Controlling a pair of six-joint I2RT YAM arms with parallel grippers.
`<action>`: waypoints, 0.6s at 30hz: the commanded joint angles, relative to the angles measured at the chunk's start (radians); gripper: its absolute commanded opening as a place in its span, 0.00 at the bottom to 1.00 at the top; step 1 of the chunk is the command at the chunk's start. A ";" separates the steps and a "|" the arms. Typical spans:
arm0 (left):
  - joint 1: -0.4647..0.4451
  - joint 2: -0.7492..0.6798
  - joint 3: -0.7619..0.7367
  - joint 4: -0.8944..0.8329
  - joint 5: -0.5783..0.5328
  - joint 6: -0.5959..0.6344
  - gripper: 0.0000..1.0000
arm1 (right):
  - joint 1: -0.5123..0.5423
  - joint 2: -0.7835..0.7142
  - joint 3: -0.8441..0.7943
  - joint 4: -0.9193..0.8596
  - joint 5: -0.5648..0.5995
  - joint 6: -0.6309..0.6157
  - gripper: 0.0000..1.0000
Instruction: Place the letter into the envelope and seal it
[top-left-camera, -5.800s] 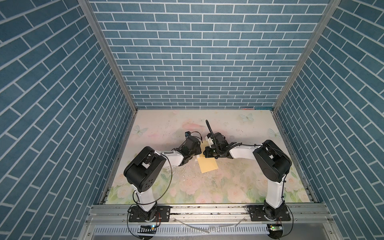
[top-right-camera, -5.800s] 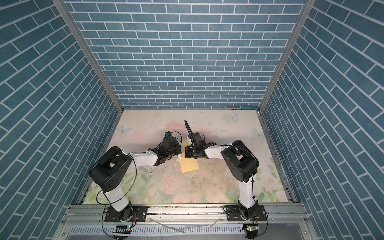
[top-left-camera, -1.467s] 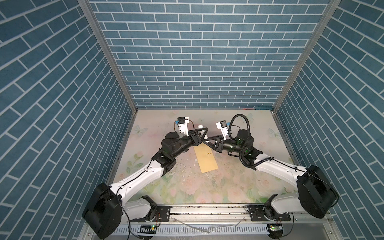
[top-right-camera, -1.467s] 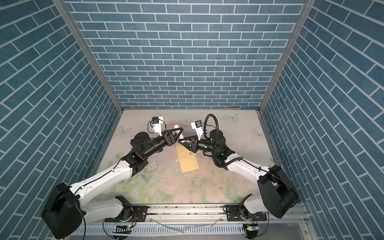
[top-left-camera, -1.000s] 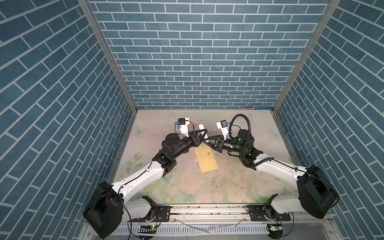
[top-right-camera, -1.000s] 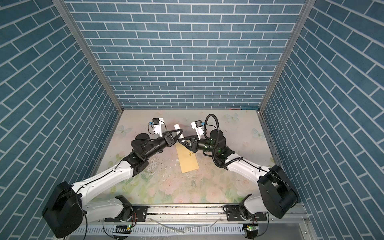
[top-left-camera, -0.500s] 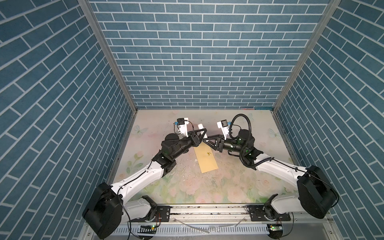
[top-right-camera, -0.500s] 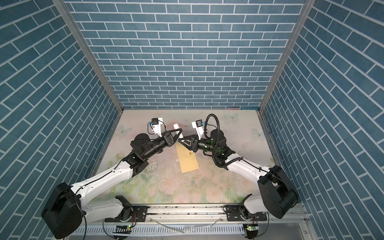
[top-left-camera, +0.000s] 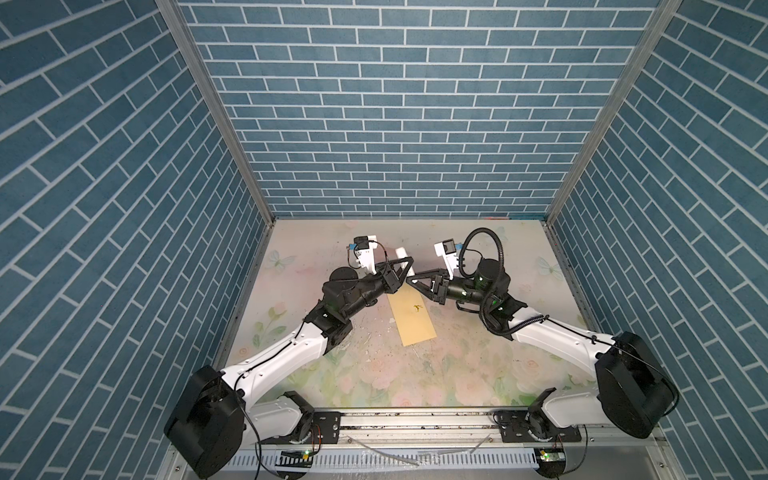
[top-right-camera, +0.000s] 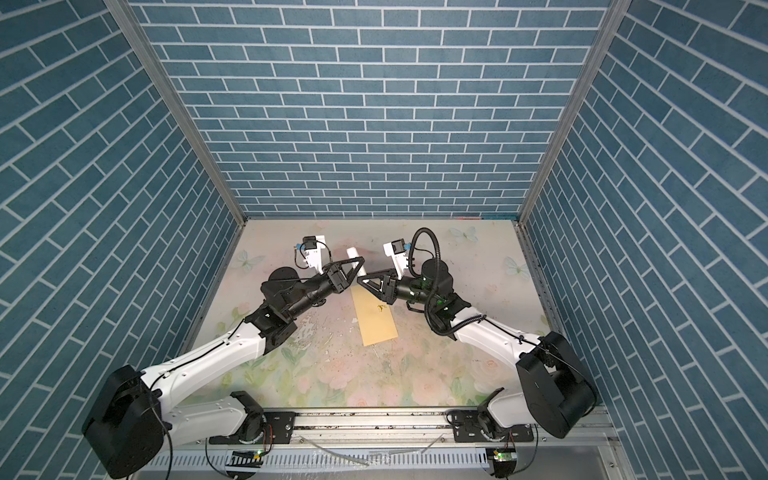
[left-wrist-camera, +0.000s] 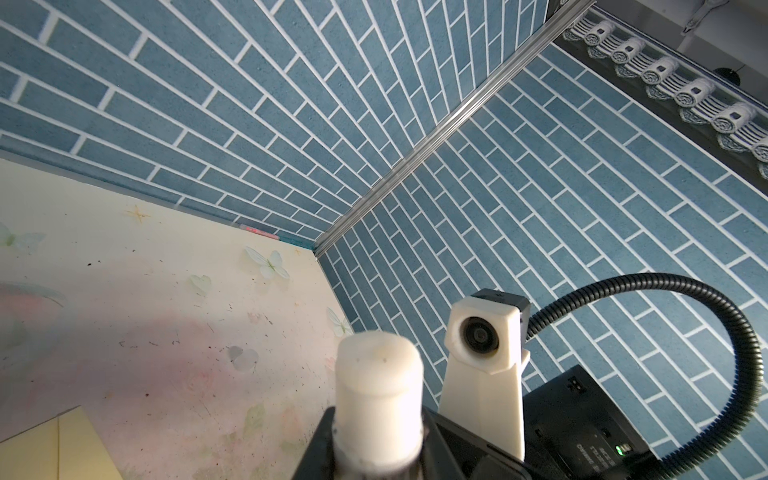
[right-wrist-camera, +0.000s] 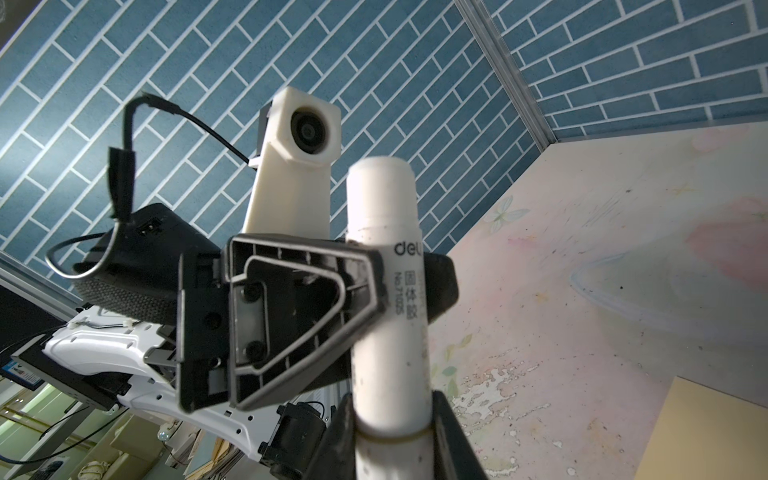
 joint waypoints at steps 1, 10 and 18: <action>-0.001 -0.019 -0.005 -0.029 -0.034 0.029 0.00 | -0.003 -0.040 0.013 -0.061 0.046 -0.027 0.06; -0.001 -0.011 0.010 -0.136 -0.118 0.058 0.00 | 0.103 -0.090 0.205 -0.638 0.585 -0.394 0.00; -0.003 0.012 0.012 -0.125 -0.133 0.051 0.00 | 0.276 0.032 0.394 -0.820 1.106 -0.586 0.00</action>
